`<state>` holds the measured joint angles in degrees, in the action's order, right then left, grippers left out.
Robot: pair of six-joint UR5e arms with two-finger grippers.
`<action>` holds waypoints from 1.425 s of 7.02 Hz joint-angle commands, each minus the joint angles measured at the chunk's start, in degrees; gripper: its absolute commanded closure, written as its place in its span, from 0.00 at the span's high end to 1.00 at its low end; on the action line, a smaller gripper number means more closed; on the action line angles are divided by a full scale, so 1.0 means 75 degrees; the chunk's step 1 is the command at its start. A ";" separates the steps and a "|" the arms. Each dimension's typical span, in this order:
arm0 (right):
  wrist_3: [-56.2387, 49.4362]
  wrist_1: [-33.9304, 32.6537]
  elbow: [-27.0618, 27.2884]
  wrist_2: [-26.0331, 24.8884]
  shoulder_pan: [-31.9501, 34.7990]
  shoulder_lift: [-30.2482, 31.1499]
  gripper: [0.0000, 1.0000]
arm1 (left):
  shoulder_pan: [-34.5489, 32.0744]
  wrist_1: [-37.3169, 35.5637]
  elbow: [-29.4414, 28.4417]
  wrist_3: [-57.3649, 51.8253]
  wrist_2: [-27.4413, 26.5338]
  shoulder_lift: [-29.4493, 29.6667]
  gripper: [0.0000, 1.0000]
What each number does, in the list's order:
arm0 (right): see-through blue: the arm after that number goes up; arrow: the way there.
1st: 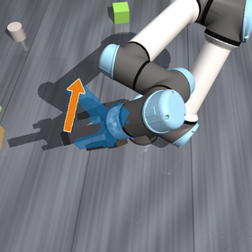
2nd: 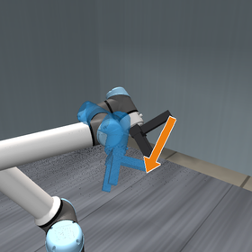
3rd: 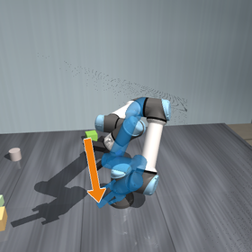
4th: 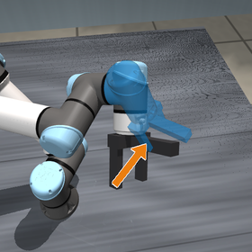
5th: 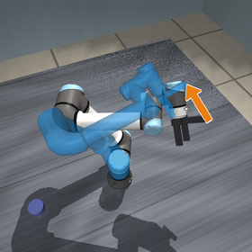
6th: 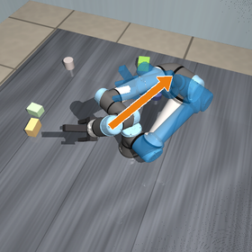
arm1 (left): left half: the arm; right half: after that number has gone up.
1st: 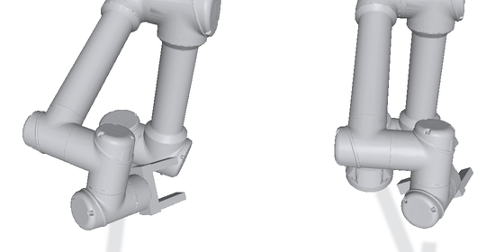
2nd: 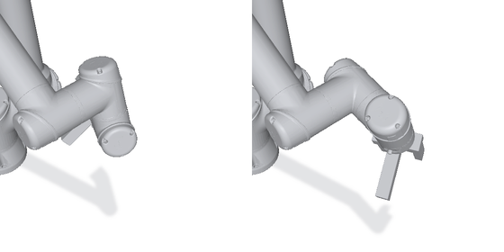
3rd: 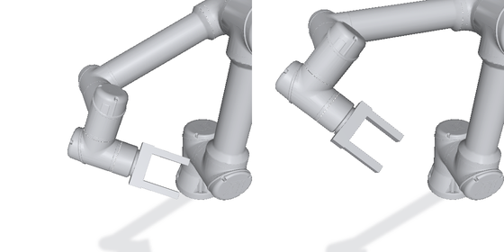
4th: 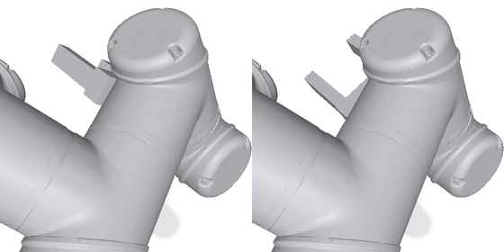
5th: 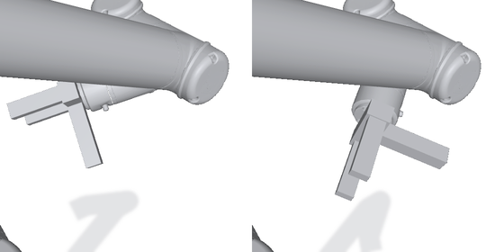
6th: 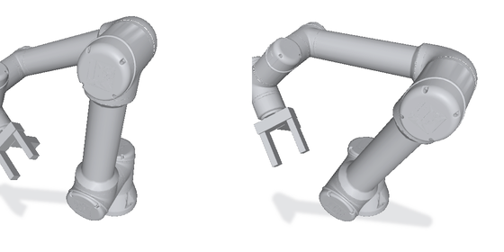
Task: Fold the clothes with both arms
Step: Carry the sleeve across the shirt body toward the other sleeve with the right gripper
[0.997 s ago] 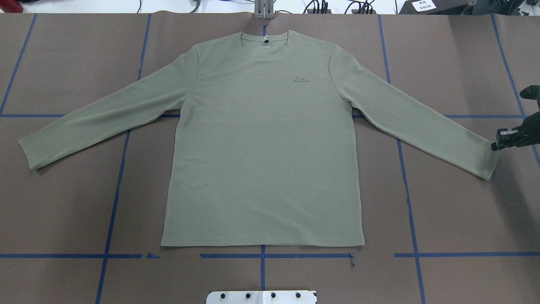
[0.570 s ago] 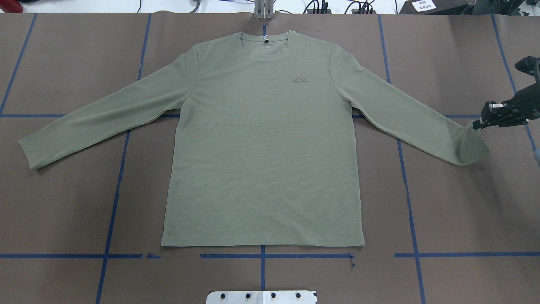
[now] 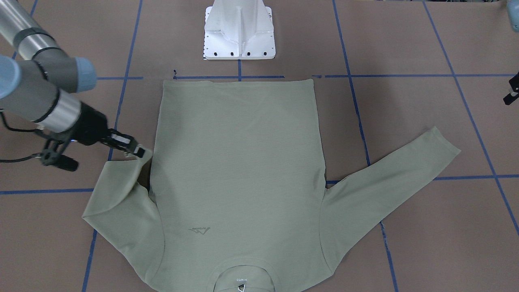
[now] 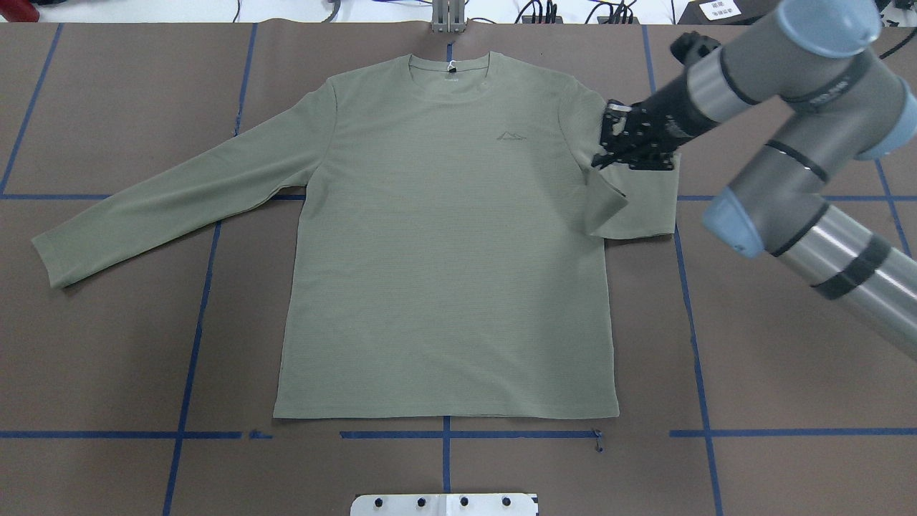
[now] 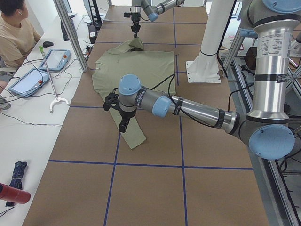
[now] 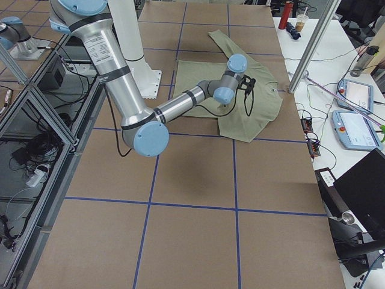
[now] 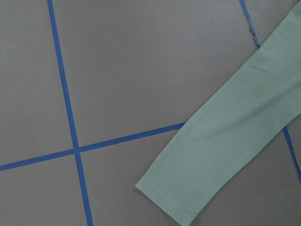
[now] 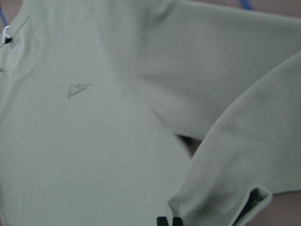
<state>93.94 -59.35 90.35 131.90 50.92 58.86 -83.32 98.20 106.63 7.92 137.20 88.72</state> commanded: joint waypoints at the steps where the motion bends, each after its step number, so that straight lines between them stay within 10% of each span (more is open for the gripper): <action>1: 0.1369 -0.1423 -0.0639 -0.2598 -0.1685 -0.2448 0.00 | -0.0012 0.0008 0.0032 -0.0001 0.0012 -0.0006 1.00; 3: 0.1385 -0.1205 -0.2754 -0.3499 -0.2463 -0.4149 0.00 | -0.0012 0.0019 0.0032 -0.0001 -0.0035 -0.0006 1.00; 6: 0.1385 -0.0009 -0.3935 -0.4085 -0.2793 -0.4625 0.01 | 0.0000 0.0019 0.0021 -0.0001 -0.0047 0.0006 1.00; 8: 0.1385 0.0003 -0.4414 -0.4354 -0.2793 -0.4974 0.98 | 0.0012 0.0043 -0.0061 -0.0001 -0.0012 0.0064 1.00; 10: 0.1420 -0.0020 -0.4664 -0.4368 -0.2770 -0.5247 0.99 | 0.0511 0.0670 -0.0411 0.0684 -0.0046 0.0088 1.00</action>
<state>104.39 -59.39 56.15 99.33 30.03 20.51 -82.01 99.83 105.24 9.53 137.02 89.26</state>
